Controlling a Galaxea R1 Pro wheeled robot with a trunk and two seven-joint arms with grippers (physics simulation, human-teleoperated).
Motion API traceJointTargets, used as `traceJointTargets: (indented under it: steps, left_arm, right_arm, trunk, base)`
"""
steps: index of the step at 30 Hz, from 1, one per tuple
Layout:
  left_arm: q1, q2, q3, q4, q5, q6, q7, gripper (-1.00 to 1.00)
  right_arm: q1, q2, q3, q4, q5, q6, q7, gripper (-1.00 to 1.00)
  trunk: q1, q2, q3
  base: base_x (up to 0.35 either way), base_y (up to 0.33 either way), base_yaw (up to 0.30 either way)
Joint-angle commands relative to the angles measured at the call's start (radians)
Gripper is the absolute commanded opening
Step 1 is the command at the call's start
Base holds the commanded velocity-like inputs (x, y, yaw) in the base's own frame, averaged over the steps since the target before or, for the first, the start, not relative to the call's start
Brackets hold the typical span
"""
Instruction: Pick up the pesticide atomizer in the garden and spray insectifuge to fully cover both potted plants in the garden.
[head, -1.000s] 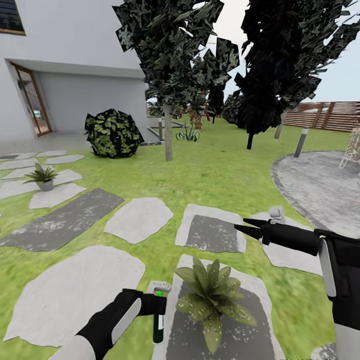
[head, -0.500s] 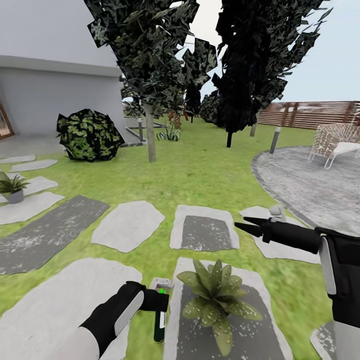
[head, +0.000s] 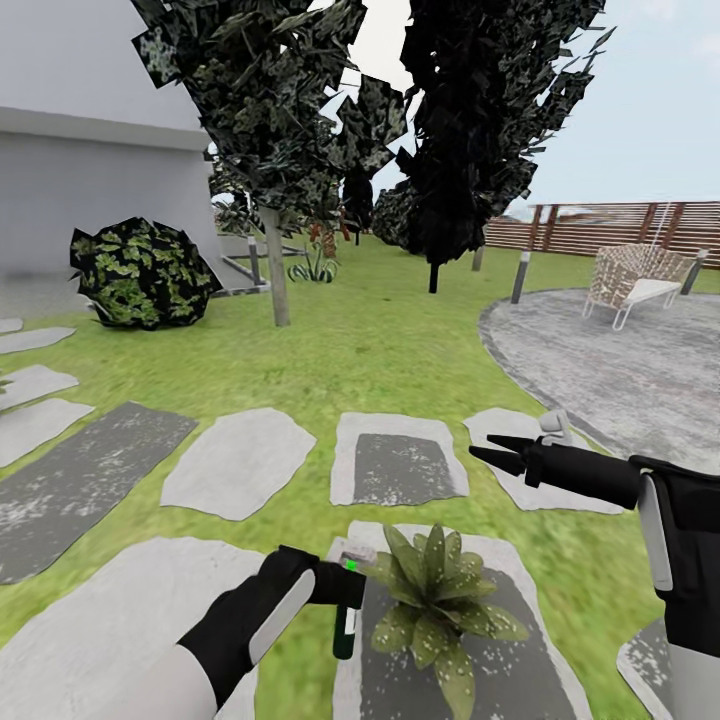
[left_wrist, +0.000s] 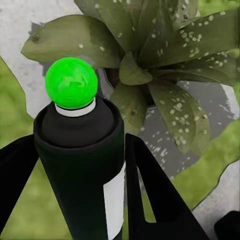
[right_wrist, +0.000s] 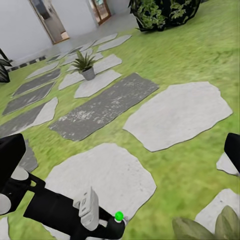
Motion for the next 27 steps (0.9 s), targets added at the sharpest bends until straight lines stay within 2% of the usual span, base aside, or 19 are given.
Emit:
traceJointTargets:
  steps: [1, 8, 13, 17, 20, 21, 22, 25, 26, 27]
  left_arm:
    - [0.000, -0.001, -0.001, -0.002, 0.000, 0.003, 0.002, -1.00]
    - [0.006, -0.004, -0.001, -0.003, 0.006, 0.003, 0.002, -1.00]
    - [0.006, -0.005, 0.004, -0.006, 0.053, 0.005, 0.000, -1.00]
    - [0.006, -0.005, 0.008, 0.001, 0.062, 0.001, 0.003, -1.00]
    - [0.006, -0.016, 0.010, 0.023, 0.061, -0.005, 0.016, -1.00]
    - [0.006, -0.021, 0.014, 0.047, 0.061, -0.007, 0.019, -1.00]
    - [0.000, -0.051, 0.078, 0.121, 0.053, -0.014, 0.024, -1.00]
    - [-0.025, -0.069, 0.105, 0.196, 0.053, -0.022, 0.028, -1.00]
    - [-0.054, -0.090, 0.117, 0.248, 0.058, -0.024, 0.041, -1.00]
    - [-0.060, -0.096, 0.118, 0.257, 0.059, -0.024, 0.052, -1.00]
  right_arm:
    - [0.000, 0.000, -0.001, 0.000, -0.002, 0.008, 0.002, 1.00]
    - [0.000, 0.000, -0.001, 0.000, -0.002, 0.007, 0.002, 1.00]
    - [0.000, 0.000, -0.001, 0.000, -0.002, 0.006, 0.002, 1.00]
    - [0.000, 0.000, -0.001, 0.000, -0.002, 0.006, 0.003, 1.00]
    - [0.000, -0.001, -0.001, 0.000, -0.002, 0.006, 0.003, 1.00]
    - [0.000, -0.002, -0.001, 0.000, -0.002, 0.006, 0.003, 1.00]
    - [0.001, -0.005, -0.002, 0.000, -0.002, 0.006, 0.003, 1.00]
    - [0.001, -0.006, -0.002, 0.000, -0.002, 0.006, 0.003, 1.00]
    - [0.001, -0.007, -0.002, 0.000, -0.003, 0.006, 0.003, 1.00]
    - [0.001, -0.007, -0.002, 0.000, -0.003, 0.007, 0.003, 1.00]
  trunk:
    - [0.000, 0.000, -0.001]
    - [0.000, 0.000, -0.001]
    - [0.000, 0.000, -0.001]
    - [0.000, 0.000, -0.001]
    - [0.000, 0.000, -0.001]
    - [0.000, 0.000, -0.001]
    - [0.000, 0.000, -0.001]
    - [0.000, 0.000, -0.001]
    - [0.000, 0.000, -0.001]
    - [0.000, 0.000, -0.001]
  base:
    - [0.002, 0.003, -0.006]
    - [0.000, 0.001, -0.001]
    - [0.000, 0.000, 0.000]
    - [0.000, 0.000, 0.000]
    - [0.000, 0.000, 0.000]
    - [0.000, 0.000, 0.000]
    - [0.000, 0.000, 0.000]
    - [0.000, 0.000, 0.000]
    - [0.000, 0.000, 0.000]
    - [0.000, 0.000, 0.000]
